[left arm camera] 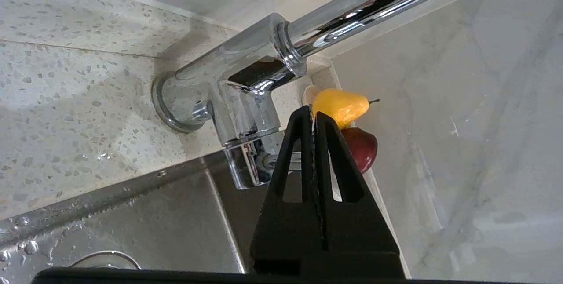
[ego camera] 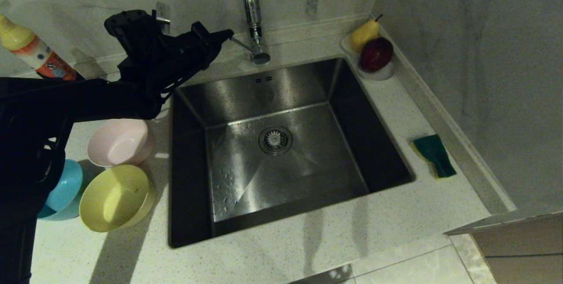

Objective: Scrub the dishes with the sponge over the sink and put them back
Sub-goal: Turn on the faucet

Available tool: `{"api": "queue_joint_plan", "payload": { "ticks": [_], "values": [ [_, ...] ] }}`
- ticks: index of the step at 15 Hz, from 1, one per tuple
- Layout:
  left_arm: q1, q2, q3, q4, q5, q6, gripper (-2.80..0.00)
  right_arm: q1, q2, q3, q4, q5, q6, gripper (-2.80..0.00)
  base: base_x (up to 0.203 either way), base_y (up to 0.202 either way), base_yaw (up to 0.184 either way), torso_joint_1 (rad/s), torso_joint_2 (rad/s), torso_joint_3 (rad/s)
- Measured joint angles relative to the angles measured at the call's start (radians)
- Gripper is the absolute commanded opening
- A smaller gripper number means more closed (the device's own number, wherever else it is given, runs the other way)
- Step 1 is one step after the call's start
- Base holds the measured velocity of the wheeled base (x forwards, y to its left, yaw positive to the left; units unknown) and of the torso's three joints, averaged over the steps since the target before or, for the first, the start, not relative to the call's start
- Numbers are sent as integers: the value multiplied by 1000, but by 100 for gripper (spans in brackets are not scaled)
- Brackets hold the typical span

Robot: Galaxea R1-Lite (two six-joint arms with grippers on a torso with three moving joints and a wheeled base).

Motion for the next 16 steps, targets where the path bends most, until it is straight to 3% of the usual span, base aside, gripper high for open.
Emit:
{"api": "queue_joint_plan", "payload": {
  "ticks": [12,16],
  "values": [
    [-25,4,24,-22,14,8,-280,0,0,0,0,0,0,-280,0,0,0,0,0,0],
    [-35,-48,122,-32,14,22,-280,0,0,0,0,-1,0,-280,0,0,0,0,0,0]
  ]
}}
